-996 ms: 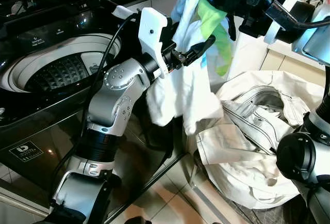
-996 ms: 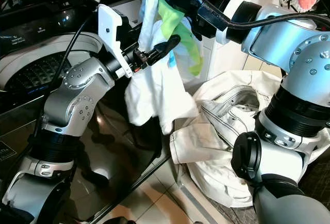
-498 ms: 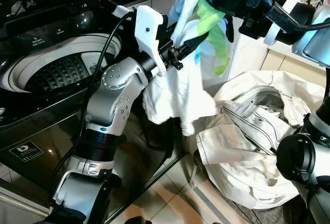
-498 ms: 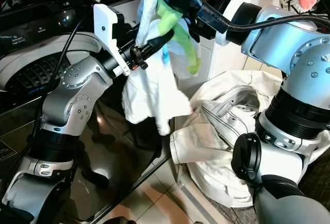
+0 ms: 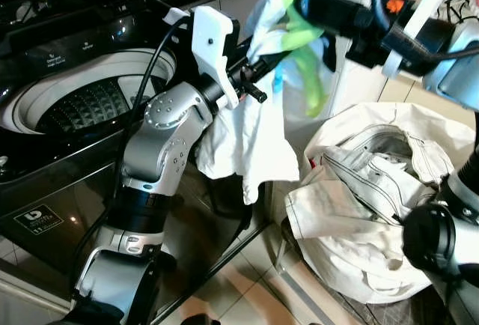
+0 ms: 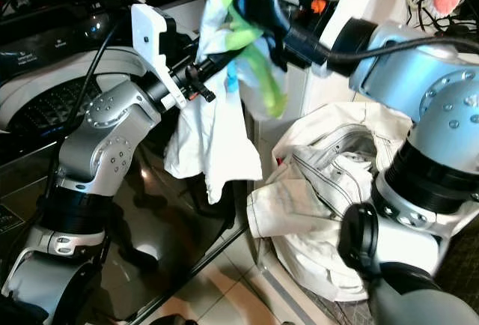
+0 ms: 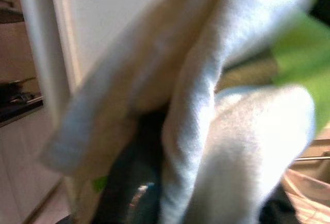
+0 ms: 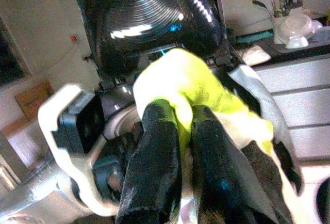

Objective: Clothes washing

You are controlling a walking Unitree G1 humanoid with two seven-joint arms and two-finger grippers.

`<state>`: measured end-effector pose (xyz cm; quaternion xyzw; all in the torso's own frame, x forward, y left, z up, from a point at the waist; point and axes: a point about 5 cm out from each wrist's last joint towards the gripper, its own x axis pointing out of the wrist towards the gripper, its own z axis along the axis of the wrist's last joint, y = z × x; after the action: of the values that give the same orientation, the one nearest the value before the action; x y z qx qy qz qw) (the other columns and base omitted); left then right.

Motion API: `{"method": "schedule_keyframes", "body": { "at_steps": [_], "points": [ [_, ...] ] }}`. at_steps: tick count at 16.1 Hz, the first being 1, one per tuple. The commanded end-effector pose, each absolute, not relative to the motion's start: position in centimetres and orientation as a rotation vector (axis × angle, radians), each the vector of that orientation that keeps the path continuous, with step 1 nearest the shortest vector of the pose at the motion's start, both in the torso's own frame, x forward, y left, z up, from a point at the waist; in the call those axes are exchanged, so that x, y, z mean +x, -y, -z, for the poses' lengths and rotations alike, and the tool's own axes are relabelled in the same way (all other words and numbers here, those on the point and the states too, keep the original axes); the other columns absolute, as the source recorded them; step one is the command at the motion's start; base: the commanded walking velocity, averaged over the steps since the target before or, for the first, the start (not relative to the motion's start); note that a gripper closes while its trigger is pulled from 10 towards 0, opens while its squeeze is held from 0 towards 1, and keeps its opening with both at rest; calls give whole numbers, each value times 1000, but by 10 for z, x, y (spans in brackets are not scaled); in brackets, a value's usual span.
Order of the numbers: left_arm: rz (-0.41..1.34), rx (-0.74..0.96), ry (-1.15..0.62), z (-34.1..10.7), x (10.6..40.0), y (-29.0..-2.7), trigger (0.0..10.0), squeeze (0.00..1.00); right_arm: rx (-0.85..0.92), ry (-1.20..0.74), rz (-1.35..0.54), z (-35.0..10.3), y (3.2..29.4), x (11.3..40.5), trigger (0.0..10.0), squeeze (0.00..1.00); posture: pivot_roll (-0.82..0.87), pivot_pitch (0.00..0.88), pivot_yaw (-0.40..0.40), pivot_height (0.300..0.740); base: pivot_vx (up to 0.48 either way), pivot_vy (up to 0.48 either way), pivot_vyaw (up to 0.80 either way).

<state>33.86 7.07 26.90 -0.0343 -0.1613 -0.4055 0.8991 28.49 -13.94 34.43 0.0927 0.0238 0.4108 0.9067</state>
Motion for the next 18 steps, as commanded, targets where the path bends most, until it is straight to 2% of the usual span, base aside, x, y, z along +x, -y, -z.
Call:
{"method": "schedule_keyframes", "body": {
  "at_steps": [1,3,5,6,8,9,10,12,13,16,18],
  "points": [
    [772,-55,364,-280,344,-81,0,0,169,-73,-874,-340,136,282,10000,1000,-87,0,87,740,0,0,0],
    [512,77,380,-288,366,-110,0,0,152,-110,-785,-329,149,284,10000,1000,-82,0,85,740,0,0,0],
    [115,321,380,-309,389,-161,0,0,95,-126,-665,-321,162,287,10000,1000,-84,0,95,740,0,0,0],
    [-132,513,403,-330,394,-193,0,0,61,-126,-648,-319,163,286,10000,0,-87,0,101,740,0,0,0],
    [-294,657,353,-339,401,-219,0,0,16,-107,-697,-317,153,281,10000,0,-83,0,108,740,0,0,0],
    [-314,692,292,-331,405,-224,3686,0,12,-100,-728,-316,145,279,10000,0,-83,0,110,740,0,0,0],
    [-332,704,233,-315,410,-228,10000,0,22,-100,-771,-312,133,277,10000,0,-86,0,115,740,0,0,0],
    [-327,695,202,-299,414,-230,10000,0,25,-112,-790,-305,123,277,10000,0,-87,0,118,740,0,0,0],
    [-292,682,169,-287,415,-229,10000,1000,25,-122,-801,-299,118,275,10000,0,-83,0,118,740,0,0,0],
    [-240,585,73,-261,416,-229,10000,1000,28,-144,-838,-290,107,270,10000,0,-86,0,119,740,0,0,0],
    [-229,589,24,-256,416,-232,10000,1000,-23,-210,-847,-277,104,264,10000,0,-86,0,121,740,0,0,0]
  ]
}}
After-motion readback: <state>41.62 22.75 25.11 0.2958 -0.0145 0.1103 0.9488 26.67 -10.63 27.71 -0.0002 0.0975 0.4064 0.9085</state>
